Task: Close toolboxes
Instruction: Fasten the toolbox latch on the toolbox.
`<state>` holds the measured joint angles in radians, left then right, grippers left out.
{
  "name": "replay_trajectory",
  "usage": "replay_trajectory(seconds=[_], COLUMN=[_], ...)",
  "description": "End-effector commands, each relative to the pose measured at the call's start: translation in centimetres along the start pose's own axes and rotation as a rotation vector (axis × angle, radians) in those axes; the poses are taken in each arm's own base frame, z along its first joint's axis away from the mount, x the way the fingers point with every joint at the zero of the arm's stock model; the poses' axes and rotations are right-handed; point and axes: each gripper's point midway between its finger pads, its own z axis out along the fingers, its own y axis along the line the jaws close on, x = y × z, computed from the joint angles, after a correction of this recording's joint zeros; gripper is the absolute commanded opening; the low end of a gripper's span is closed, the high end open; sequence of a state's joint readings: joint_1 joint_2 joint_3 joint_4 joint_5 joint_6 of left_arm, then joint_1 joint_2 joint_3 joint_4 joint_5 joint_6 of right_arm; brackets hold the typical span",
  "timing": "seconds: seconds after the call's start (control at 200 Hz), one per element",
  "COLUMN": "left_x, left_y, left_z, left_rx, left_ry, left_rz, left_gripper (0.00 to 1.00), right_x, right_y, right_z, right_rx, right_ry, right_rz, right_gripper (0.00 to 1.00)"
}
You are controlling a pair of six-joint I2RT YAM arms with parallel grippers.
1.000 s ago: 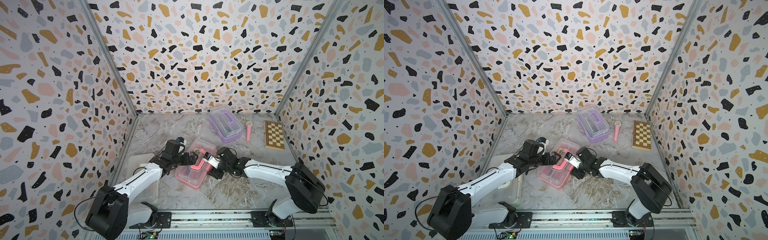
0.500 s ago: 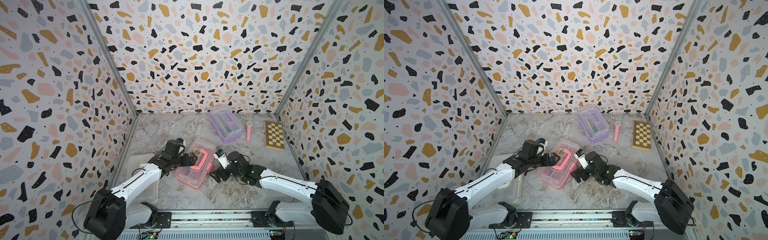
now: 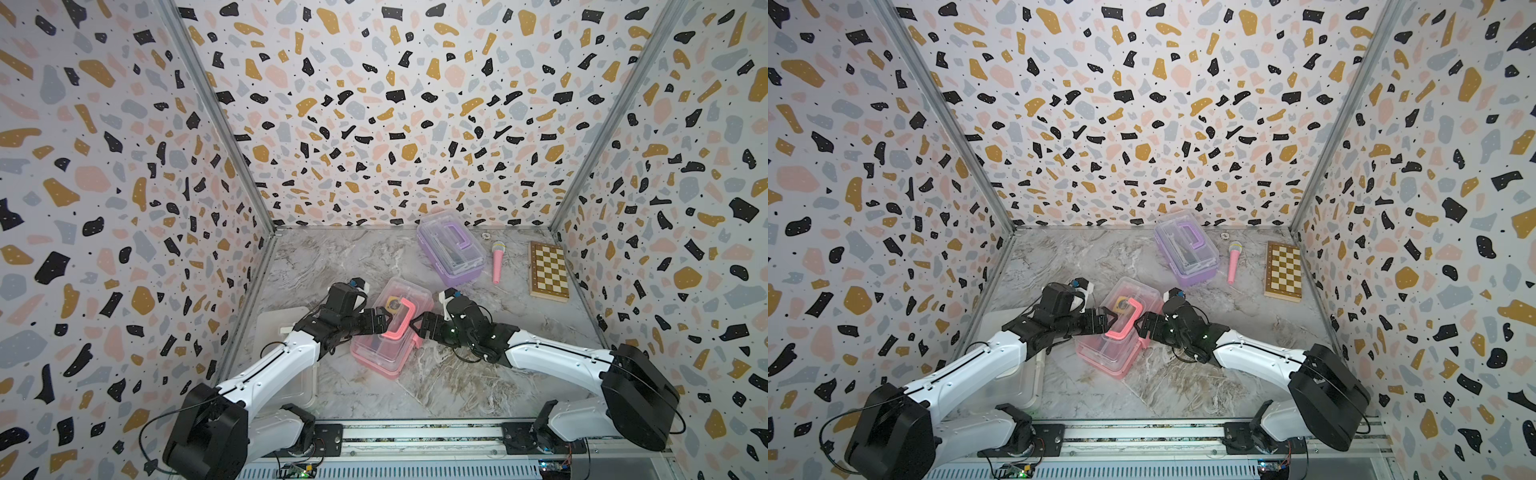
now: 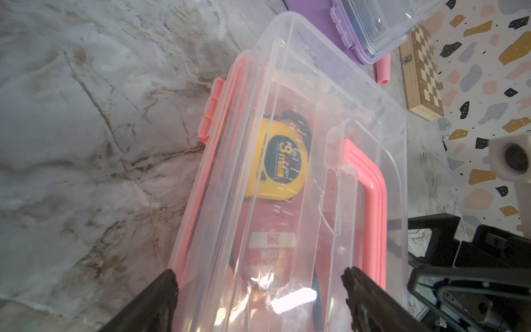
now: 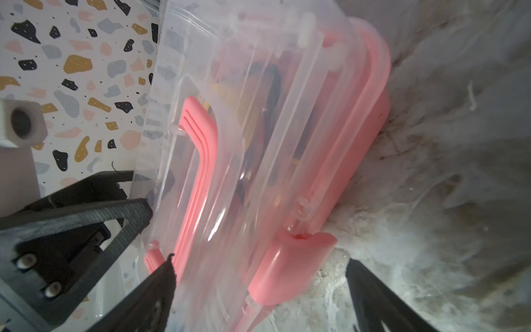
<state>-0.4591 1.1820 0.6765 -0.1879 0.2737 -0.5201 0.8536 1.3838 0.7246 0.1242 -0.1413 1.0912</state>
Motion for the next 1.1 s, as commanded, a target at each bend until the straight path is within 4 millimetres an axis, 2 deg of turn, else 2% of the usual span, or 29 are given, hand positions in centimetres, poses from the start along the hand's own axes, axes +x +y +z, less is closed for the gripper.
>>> replay_trajectory(seconds=[0.0, 0.315, 0.411, 0.551, 0.696, 0.826, 0.861, 0.966, 1.097], left_x=[4.1, 5.0, 5.3, 5.7, 4.2, 0.9, -0.1, -2.9, -5.9], left_y=[1.7, 2.0, 1.8, 1.5, 0.4, -2.4, -2.9, -2.9, -0.9], left_z=[0.7, 1.2, 1.5, 1.8, 1.7, 1.6, 1.3, 0.0, -2.3], left_rx=[-0.041, -0.034, -0.017, 0.006, 0.041, 0.144, 0.148, 0.075, -0.11], left_ry=[0.132, 0.159, 0.173, 0.194, 0.156, 0.072, 0.051, -0.024, -0.123], left_rz=[-0.037, -0.04, -0.046, -0.052, -0.096, -0.132, -0.125, -0.065, 0.03], left_gripper=[0.89, 0.9, 0.9, 0.89, 0.92, 0.95, 0.99, 0.99, 0.99], right_x=[0.1, 0.5, 0.0, -0.4, -2.6, -6.0, -6.8, -9.6, -12.7], right_y=[2.2, 3.5, 4.7, 6.2, 3.9, 1.1, 0.5, -1.5, -4.6], right_z=[0.2, 2.0, 2.0, 1.8, 0.6, -1.5, -2.3, -5.4, -9.4], right_rx=[-0.104, -0.189, -0.242, -0.281, -0.145, -0.077, -0.051, 0.073, 0.258], right_ry=[0.012, 0.042, 0.026, 0.013, -0.058, -0.091, -0.114, -0.208, -0.284], right_rz=[0.132, 0.19, 0.177, 0.128, -0.02, -0.067, -0.107, -0.247, -0.353], right_gripper=[0.93, 0.89, 0.84, 0.83, 0.86, 0.86, 0.87, 0.92, 0.97])
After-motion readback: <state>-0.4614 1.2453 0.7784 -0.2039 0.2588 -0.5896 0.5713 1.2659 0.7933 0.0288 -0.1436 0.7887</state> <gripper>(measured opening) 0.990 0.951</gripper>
